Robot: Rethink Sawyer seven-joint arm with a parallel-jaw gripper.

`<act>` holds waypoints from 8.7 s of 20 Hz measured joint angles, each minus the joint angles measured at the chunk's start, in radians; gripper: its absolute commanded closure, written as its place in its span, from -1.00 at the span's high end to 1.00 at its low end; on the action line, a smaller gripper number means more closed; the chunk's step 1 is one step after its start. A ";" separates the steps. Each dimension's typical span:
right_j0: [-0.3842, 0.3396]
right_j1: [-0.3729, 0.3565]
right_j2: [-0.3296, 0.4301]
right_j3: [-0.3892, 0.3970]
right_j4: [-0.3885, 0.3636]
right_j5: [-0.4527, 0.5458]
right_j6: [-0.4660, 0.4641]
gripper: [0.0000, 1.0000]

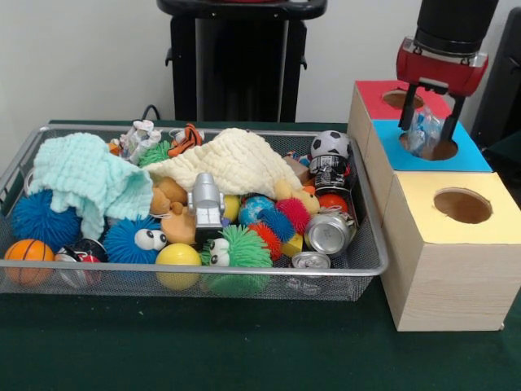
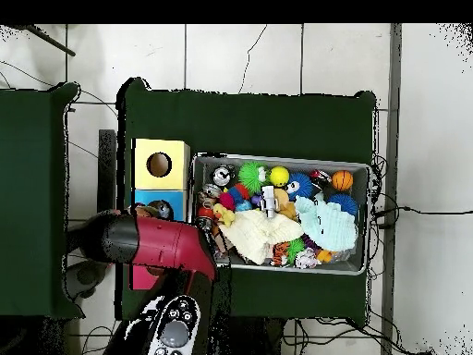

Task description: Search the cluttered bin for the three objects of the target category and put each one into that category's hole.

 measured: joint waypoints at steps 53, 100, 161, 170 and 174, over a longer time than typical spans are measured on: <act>-0.054 -0.019 -0.022 -0.183 -0.020 0.300 0.000 1.00; 0.012 -0.036 0.009 0.043 -0.006 0.090 0.000 1.00; -0.084 0.024 0.027 -0.010 -0.002 0.033 0.000 1.00; -0.081 0.023 0.036 0.002 -0.002 0.033 0.000 1.00; -0.067 0.023 0.036 0.002 -0.001 0.033 0.000 1.00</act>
